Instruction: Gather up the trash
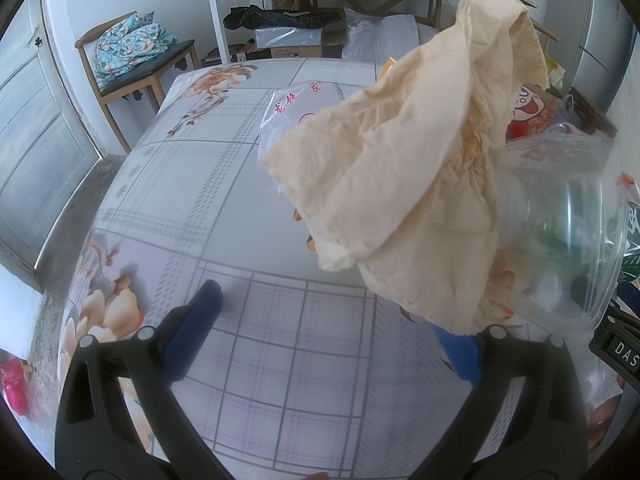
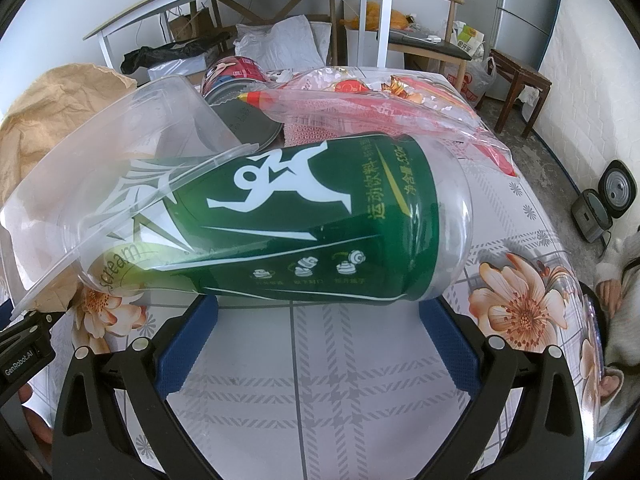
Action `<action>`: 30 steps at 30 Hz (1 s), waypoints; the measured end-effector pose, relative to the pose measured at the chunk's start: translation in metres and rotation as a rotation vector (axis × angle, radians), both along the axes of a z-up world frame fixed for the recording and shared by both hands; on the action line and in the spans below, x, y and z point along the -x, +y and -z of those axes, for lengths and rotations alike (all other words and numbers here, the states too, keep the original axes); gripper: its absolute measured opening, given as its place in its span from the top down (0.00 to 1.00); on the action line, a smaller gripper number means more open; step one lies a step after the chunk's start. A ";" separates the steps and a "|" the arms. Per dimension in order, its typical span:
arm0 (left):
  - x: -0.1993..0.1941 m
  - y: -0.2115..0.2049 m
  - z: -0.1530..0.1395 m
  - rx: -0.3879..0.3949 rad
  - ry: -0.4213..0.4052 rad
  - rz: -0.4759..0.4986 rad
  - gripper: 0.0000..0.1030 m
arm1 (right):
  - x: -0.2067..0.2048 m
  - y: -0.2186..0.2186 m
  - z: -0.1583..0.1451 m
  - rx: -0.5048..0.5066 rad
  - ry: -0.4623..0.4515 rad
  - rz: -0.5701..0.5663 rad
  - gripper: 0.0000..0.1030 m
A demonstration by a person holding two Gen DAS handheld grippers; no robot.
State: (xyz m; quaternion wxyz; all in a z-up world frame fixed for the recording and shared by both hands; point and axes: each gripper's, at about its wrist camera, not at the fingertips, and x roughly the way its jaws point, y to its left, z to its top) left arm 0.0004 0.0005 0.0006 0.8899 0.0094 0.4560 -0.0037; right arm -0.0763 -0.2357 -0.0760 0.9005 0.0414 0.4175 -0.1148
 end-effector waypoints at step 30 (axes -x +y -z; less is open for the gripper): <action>0.000 0.000 0.000 0.000 0.000 0.002 0.07 | 0.013 0.000 0.001 0.000 0.001 -0.010 0.06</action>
